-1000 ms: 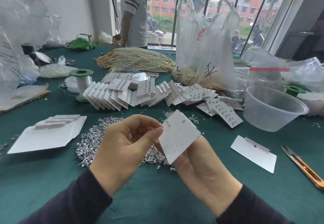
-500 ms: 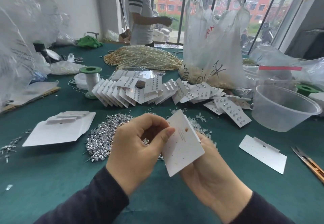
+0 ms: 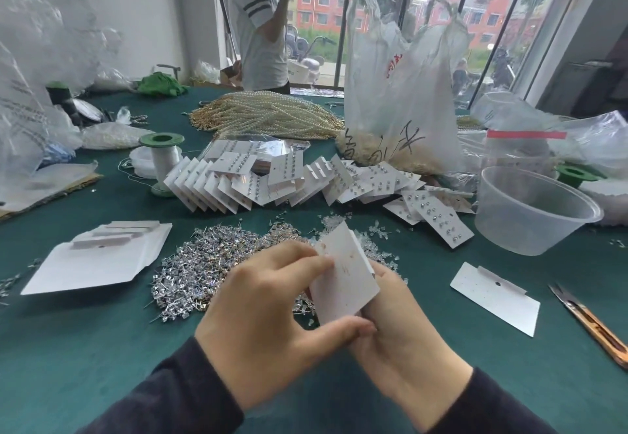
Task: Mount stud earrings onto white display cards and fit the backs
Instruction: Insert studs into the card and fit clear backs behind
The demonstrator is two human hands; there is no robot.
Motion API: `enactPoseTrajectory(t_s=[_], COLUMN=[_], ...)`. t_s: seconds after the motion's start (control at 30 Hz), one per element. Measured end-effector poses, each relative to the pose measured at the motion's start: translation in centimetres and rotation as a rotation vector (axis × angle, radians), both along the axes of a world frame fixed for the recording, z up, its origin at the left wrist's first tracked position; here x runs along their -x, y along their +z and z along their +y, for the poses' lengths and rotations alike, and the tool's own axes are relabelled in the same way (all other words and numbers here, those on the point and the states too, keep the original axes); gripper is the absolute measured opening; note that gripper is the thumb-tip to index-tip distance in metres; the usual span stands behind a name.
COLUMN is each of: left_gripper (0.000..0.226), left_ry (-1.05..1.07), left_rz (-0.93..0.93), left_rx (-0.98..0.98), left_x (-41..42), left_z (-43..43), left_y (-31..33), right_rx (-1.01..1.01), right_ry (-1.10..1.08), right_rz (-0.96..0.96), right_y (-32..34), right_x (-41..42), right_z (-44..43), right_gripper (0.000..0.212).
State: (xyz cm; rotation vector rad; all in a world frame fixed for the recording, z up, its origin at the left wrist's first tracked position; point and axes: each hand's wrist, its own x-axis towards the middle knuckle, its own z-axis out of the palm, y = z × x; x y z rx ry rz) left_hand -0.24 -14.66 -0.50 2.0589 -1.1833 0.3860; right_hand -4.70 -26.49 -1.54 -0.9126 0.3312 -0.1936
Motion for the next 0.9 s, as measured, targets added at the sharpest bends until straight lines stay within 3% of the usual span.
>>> enactPoseTrajectory(t_s=[0.17,0.33,0.4,0.53,0.6,0.77,0.9], left_gripper=[0.039,0.021,0.012,0.019,0.021,0.015,0.029], left_ry=[0.014,0.109,0.141,0.105,0.099,0.105,0.086], left_rz=[0.007,0.016,0.143,0.702,0.773,0.231,0.145], left_rx=[-0.071,0.097,0.220,0.480,0.502,0.293,0.262], left_x=[0.1,-0.8,-1.2,-2.1,-1.9,-0.7,-0.5], left_z=[0.0,-0.1,0.0,-0.5,-0.6,-0.3,-0.4], left_y=[-0.2,-0.2,-0.2,-0.9,-0.8,-0.7,0.1], right_rx=[0.070,0.142,0.291,0.880,0.943,0.739,0.450], right_ry=[-0.067,-0.101,-0.116,-0.246,-0.301,-0.295,-0.201], right_rz=[0.016,-0.084,-0.109,-0.152,-0.161,-0.095,-0.088], right_y=[-0.3,-0.8,-0.7,-1.0,-1.3,-1.4,-1.0], right_x=[-0.2,-0.3,-0.2,-0.4,-0.5,-0.6,-0.5], right_z=[0.2,0.5,0.5,0.7,0.8,0.7,0.7], right_gripper=[0.008,0.005,0.006,0.008,0.008,0.005,0.009])
